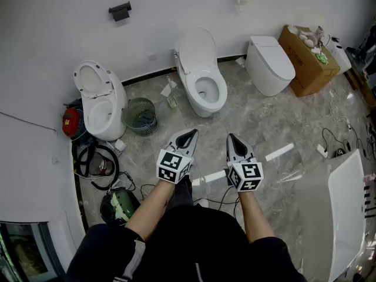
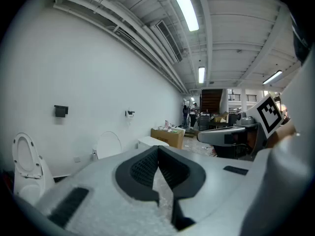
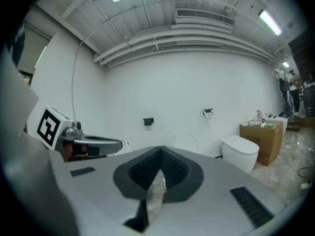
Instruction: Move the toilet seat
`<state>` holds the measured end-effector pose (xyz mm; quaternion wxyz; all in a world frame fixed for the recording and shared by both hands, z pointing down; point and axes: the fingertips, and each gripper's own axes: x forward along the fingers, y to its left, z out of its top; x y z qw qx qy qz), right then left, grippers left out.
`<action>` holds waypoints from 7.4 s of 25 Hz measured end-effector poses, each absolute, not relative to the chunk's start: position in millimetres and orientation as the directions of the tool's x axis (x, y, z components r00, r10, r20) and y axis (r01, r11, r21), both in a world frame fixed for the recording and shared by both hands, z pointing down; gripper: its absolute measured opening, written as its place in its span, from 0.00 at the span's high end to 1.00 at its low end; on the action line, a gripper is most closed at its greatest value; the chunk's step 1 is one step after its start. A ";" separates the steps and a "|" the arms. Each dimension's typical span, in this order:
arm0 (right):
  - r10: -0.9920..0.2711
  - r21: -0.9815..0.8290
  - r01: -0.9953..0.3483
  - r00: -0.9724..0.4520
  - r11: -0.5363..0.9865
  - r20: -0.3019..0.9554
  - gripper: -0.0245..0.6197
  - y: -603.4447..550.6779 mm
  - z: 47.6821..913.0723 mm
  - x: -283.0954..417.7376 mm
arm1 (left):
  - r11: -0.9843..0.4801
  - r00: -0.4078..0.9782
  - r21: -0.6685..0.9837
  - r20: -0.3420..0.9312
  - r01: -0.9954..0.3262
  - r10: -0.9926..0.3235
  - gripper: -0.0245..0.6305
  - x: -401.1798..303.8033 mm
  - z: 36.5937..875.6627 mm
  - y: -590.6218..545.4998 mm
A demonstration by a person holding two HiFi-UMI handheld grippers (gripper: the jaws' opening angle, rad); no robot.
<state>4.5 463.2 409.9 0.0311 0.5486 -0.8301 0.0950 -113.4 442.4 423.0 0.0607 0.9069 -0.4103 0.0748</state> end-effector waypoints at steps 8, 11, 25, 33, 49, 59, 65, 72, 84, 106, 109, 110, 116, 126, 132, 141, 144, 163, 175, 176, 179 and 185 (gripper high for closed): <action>-0.902 -0.125 -0.913 -0.405 0.389 0.149 0.96 476.2 408.2 -1.0 | -0.662 0.657 0.036 0.168 -0.749 -0.735 0.96 -116.2 418.6 452.8; -0.903 -0.117 -0.913 -0.404 0.390 0.144 0.96 478.8 408.0 0.6 | -0.668 0.664 0.039 0.170 -0.743 -0.728 0.96 -112.5 418.4 455.4; -0.911 -0.166 -0.915 -0.389 0.366 0.135 0.95 488.4 415.0 30.5 | -0.673 0.667 0.050 0.206 -0.738 -0.716 0.96 -87.1 429.5 460.3; -0.907 -0.180 -0.915 -0.390 0.361 0.162 0.95 450.6 429.0 48.2 | -0.685 0.678 0.061 0.226 -0.726 -0.699 0.96 -61.2 441.9 419.2; -0.885 -0.220 -0.909 -0.401 0.353 0.237 0.95 265.4 456.4 86.1 | -0.698 0.693 0.088 0.263 -0.710 -0.672 0.96 -15.5 462.5 239.1; -0.859 -0.249 -0.883 -0.454 0.398 0.237 0.95 165.6 460.2 71.0 | -0.662 0.654 0.082 0.281 -0.745 -0.702 0.96 -30.3 466.1 156.6; -0.825 -0.253 -0.859 -0.503 0.445 0.256 0.95 113.6 468.3 72.1 | -0.613 0.610 0.098 0.297 -0.784 -0.734 0.96 -30.2 473.5 113.7; -0.749 -0.251 -0.792 -0.609 0.556 0.262 0.95 19.2 473.9 83.5 | -0.495 0.502 0.109 0.315 -0.862 -0.805 0.96 -21.0 485.7 33.7; -0.571 -0.269 -0.638 -0.768 0.721 0.290 0.95 -101.9 481.6 112.4 | -0.290 0.313 0.119 0.338 -0.950 -0.887 0.96 14.1 487.7 -69.3; -0.524 -0.355 -0.645 -0.761 0.677 0.384 0.95 -144.7 558.9 87.9 | -0.207 0.283 0.214 0.427 -0.954 -0.859 0.96 -18.9 564.2 -107.2; -0.512 -0.359 -0.658 -0.747 0.662 0.424 0.95 -147.4 593.8 88.0 | -0.193 0.292 0.254 0.452 -0.948 -0.843 0.96 -21.2 602.4 -109.2; -0.510 -0.360 -0.665 -0.740 0.655 0.439 0.95 -147.7 606.7 89.5 | -0.189 0.298 0.269 0.457 -0.944 -0.838 0.96 -20.3 616.0 -108.6; -0.479 -0.392 -0.688 -0.715 0.611 0.508 0.95 -138.1 680.7 89.2 | -0.159 0.313 0.316 0.532 -0.935 -0.787 0.96 -24.0 697.9 -95.4; -0.383 -0.460 -0.707 -0.690 0.538 0.614 0.95 -114.2 799.6 86.8 | 0.027 0.332 0.487 0.634 -0.873 -0.698 0.93 -29.0 829.2 -68.7; -0.258 -0.508 -0.715 -0.668 0.480 0.698 0.82 -89.5 882.9 92.9 | 0.060 0.392 0.528 0.698 -0.847 -0.599 0.83 -18.5 911.5 -43.6; -0.258 -0.607 -0.790 -0.605 0.082 0.753 0.61 -76.2 995.7 125.5 | 0.275 0.472 0.665 0.709 -0.694 -0.524 0.48 -18.7 1017.5 -18.8; -0.233 -0.613 -0.790 -0.596 -0.001 0.769 0.55 -65.2 1027.2 125.6 | 0.294 0.505 0.687 0.703 -0.665 -0.500 0.43 -17.8 1044.1 -13.2; -0.242 -0.702 -0.680 -0.660 -0.209 0.711 0.56 -68.4 1049.3 106.7 | 0.353 0.490 0.780 0.608 -0.517 -0.625 0.49 -26.4 1041.0 -34.3; -0.320 -0.786 -0.561 -0.718 -0.260 0.618 0.72 -84.9 954.2 114.0 | 0.325 0.445 0.752 0.619 -0.574 -0.647 0.57 -30.5 950.1 -44.4; -0.330 -0.796 -0.544 -0.725 -0.265 0.605 0.72 -88.5 943.2 113.1 | 0.320 0.438 0.751 0.616 -0.578 -0.655 0.58 -31.8 940.1 -47.5; -0.374 -0.821 -0.488 -0.732 -0.295 0.569 0.74 -101.9 907.8 110.8 | 0.302 0.407 0.742 0.606 -0.598 -0.683 0.59 -35.7 906.9 -59.9; -0.426 -0.853 -0.419 -0.741 -0.312 0.519 0.75 -137.0 841.1 107.5 | 0.298 0.312 0.720 0.583 -0.627 -0.751 0.56 -39.2 833.5 -92.1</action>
